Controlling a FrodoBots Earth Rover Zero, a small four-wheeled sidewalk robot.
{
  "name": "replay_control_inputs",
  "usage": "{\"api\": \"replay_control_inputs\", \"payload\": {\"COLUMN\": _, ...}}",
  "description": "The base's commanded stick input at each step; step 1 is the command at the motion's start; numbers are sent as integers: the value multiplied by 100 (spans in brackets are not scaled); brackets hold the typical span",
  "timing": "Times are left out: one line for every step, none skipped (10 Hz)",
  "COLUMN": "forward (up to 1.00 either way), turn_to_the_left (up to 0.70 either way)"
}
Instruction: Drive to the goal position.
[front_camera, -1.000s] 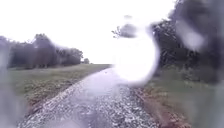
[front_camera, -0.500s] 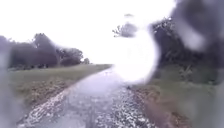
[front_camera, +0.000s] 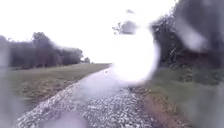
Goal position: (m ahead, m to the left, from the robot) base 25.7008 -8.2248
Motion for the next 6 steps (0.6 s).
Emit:
{"api": "replay_control_inputs", "payload": {"forward": 70, "turn_to_the_left": 28}}
{"api": "replay_control_inputs", "payload": {"forward": 70, "turn_to_the_left": 28}}
{"api": "replay_control_inputs", "payload": {"forward": 70, "turn_to_the_left": 0}}
{"api": "replay_control_inputs", "payload": {"forward": 70, "turn_to_the_left": 0}}
{"api": "replay_control_inputs", "payload": {"forward": 70, "turn_to_the_left": 0}}
{"api": "replay_control_inputs", "payload": {"forward": 70, "turn_to_the_left": 0}}
